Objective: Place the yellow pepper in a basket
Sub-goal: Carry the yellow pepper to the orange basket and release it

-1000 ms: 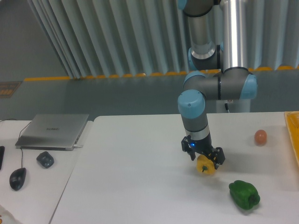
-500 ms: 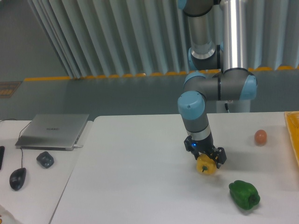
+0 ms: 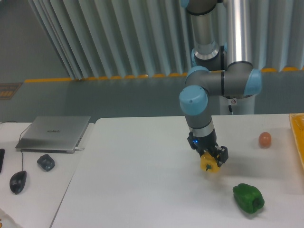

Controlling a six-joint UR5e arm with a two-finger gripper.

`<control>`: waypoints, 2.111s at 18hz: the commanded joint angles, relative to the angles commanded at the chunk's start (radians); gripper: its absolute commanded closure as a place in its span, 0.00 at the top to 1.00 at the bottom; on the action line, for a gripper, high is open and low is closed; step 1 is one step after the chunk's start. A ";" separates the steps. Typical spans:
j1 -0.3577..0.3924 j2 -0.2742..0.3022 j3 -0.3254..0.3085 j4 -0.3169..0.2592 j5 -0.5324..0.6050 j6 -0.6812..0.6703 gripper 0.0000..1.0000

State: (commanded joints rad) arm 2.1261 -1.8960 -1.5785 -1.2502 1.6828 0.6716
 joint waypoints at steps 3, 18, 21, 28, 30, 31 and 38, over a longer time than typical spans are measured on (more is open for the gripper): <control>0.044 0.051 0.002 -0.008 0.000 0.136 0.49; 0.406 0.086 0.005 -0.067 -0.002 1.172 0.52; 0.466 0.084 0.009 -0.078 0.005 1.359 0.52; 0.619 0.074 -0.012 -0.091 0.009 1.784 0.53; 0.640 0.071 -0.020 -0.106 0.011 1.806 0.53; 0.640 0.066 -0.021 -0.113 0.023 1.809 0.53; 0.637 0.040 -0.048 -0.118 0.175 1.812 0.60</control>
State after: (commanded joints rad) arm 2.7627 -1.8561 -1.6260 -1.3683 1.8577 2.4835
